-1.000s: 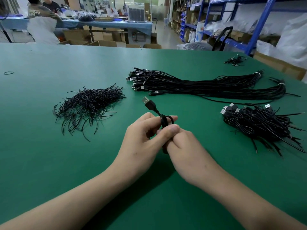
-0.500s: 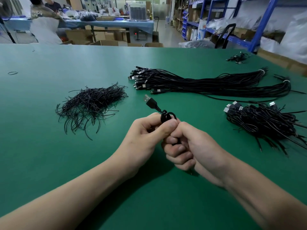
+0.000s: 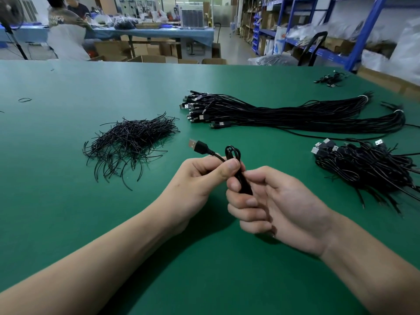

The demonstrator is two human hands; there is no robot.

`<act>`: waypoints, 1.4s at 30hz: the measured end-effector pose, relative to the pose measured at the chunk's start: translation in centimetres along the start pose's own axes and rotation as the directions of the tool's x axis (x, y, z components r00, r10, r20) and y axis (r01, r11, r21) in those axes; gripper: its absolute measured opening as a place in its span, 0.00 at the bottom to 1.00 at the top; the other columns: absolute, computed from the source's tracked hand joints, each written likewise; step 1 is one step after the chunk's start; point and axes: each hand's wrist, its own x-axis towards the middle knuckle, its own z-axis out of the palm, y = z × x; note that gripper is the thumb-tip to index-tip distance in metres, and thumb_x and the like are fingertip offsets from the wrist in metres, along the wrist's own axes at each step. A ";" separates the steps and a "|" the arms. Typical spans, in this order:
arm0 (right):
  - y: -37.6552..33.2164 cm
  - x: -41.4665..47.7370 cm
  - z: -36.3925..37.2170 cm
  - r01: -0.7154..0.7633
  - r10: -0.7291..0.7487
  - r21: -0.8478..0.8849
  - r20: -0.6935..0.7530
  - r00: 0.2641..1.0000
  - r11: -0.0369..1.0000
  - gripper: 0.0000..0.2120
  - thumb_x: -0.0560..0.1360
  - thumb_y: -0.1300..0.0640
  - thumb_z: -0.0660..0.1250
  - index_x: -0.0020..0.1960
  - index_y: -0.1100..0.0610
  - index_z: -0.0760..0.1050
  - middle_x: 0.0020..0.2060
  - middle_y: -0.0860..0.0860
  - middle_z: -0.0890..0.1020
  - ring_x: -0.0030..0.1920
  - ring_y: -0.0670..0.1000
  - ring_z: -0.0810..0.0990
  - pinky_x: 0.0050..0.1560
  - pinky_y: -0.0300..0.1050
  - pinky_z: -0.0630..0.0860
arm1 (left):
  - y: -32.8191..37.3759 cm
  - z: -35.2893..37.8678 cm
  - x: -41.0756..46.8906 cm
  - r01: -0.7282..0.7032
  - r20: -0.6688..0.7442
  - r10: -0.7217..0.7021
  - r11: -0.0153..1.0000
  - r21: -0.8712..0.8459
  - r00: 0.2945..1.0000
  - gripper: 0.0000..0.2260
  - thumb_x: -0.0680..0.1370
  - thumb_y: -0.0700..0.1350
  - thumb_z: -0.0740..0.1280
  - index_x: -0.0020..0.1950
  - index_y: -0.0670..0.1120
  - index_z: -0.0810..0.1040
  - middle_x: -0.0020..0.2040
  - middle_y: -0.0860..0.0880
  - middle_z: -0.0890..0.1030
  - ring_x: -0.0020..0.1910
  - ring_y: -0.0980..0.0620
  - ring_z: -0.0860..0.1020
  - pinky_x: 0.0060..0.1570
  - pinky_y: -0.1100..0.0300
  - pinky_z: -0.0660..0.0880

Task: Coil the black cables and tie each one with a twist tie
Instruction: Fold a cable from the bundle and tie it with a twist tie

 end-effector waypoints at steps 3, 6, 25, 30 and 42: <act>0.4 0.3 -0.1 0.051 -0.060 -0.102 -0.092 0.994 0.993 0.15 0.83 0.49 0.59 0.53 0.59 0.76 0.33 0.49 0.69 0.29 0.45 0.64 0.25 0.36 0.64 | 0.1 -0.2 0.0 -0.002 -0.036 0.001 1.000 -0.024 0.999 0.12 0.76 0.54 0.70 0.39 0.47 0.83 0.33 0.55 0.76 0.39 0.57 0.76 0.54 0.58 0.70; 0.8 0.7 0.0 0.100 -0.157 -0.280 -0.190 0.969 0.955 0.15 0.80 0.46 0.60 0.49 0.56 0.79 0.31 0.48 0.69 0.27 0.44 0.62 0.25 0.35 0.62 | -0.1 -0.2 0.1 -0.014 -0.067 0.012 1.000 -0.018 0.998 0.15 0.76 0.54 0.69 0.44 0.41 0.83 0.32 0.53 0.75 0.38 0.56 0.75 0.55 0.55 0.70; 0.7 0.6 -0.4 0.079 -0.409 -0.580 -0.465 0.785 0.811 0.13 0.86 0.53 0.53 0.45 0.56 0.67 0.28 0.44 0.63 0.28 0.45 0.57 0.27 0.38 0.56 | 0.0 -10.4 2.5 0.170 -0.227 0.281 0.215 0.962 0.932 0.11 0.82 0.49 0.66 0.61 0.52 0.85 0.55 0.51 0.82 0.55 0.46 0.79 0.49 0.52 0.75; 0.7 0.6 -0.3 0.079 -0.415 -0.593 -0.455 0.788 0.801 0.13 0.86 0.52 0.53 0.45 0.56 0.67 0.28 0.44 0.63 0.27 0.45 0.58 0.27 0.37 0.55 | -0.8 -12.3 2.7 0.295 -0.312 0.277 0.102 0.950 0.909 0.08 0.80 0.47 0.69 0.57 0.52 0.86 0.54 0.49 0.81 0.56 0.43 0.78 0.45 0.53 0.72; 1.0 0.7 -0.2 0.099 -0.432 -0.603 -0.437 0.789 0.791 0.14 0.86 0.52 0.52 0.44 0.55 0.66 0.29 0.45 0.63 0.27 0.46 0.58 0.27 0.36 0.56 | -0.8 -11.3 3.1 0.117 -0.253 0.384 0.345 0.931 0.888 0.03 0.79 0.45 0.71 0.50 0.50 0.84 0.48 0.51 0.77 0.47 0.49 0.77 0.47 0.56 0.72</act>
